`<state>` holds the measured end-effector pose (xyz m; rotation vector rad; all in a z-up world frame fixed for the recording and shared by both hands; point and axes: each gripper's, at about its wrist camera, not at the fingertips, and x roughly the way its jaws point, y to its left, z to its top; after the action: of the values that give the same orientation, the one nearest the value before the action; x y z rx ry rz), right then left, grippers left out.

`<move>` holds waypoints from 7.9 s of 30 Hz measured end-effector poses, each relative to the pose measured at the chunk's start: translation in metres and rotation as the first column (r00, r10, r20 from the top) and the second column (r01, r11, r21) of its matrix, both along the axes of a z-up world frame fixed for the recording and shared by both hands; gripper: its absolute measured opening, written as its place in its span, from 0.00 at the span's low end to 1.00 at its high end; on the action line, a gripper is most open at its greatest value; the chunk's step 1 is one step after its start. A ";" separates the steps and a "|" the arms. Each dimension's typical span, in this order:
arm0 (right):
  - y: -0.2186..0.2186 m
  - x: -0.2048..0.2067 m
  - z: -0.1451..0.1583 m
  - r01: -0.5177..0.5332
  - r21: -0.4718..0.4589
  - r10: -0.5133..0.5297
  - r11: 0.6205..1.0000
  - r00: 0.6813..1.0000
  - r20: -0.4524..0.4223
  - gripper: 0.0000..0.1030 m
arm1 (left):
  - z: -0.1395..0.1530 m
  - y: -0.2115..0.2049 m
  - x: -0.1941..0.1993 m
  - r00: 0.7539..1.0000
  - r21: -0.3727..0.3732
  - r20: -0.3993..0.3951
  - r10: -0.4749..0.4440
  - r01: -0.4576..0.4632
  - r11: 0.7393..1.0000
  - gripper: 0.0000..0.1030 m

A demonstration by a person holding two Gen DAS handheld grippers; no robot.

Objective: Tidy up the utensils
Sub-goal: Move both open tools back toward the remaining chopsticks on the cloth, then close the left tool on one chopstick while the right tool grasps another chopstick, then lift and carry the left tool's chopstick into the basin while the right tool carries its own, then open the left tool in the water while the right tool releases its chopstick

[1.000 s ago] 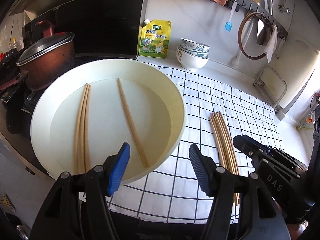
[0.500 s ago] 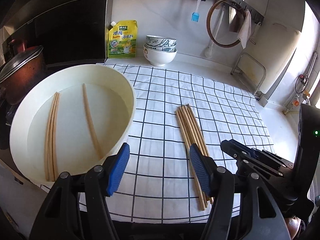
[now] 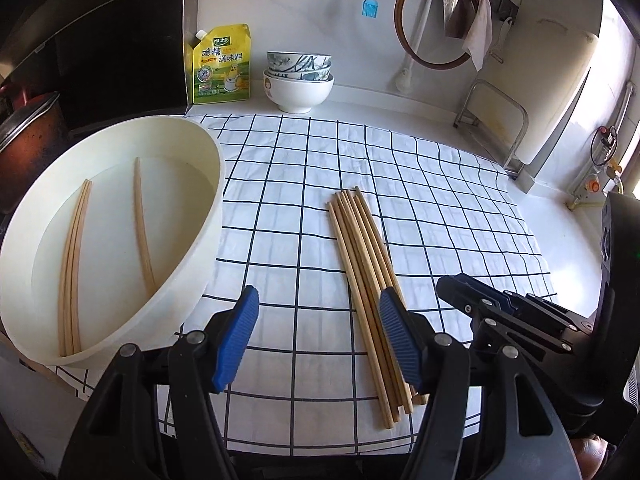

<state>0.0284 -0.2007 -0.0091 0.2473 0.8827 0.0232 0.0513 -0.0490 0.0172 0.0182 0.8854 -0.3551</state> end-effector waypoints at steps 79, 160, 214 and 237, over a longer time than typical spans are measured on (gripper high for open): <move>-0.019 -0.006 -0.042 0.006 -0.082 -0.012 0.997 0.997 -0.082 0.23 | -0.057 -0.018 0.008 0.994 0.071 -0.111 0.013 -0.005 0.997 0.66; -0.015 -0.011 -0.033 0.018 -0.070 -0.019 0.997 0.999 -0.025 0.06 | -0.060 -0.033 0.011 0.992 0.106 -0.125 -0.010 0.023 0.994 0.07; 0.216 0.116 0.034 -0.339 -0.020 0.339 0.941 0.936 0.091 0.06 | 0.028 0.188 0.074 0.960 -0.027 0.045 0.277 -0.276 0.961 0.07; 0.231 0.124 0.009 -0.352 -0.025 0.351 0.936 0.936 -0.021 0.06 | -0.010 0.209 0.092 0.948 -0.006 -0.045 0.315 -0.316 0.949 0.35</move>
<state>0.1524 0.0299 -0.0002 0.0599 0.9341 0.3426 0.1429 0.1604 0.0076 -0.1432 0.9119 -0.0615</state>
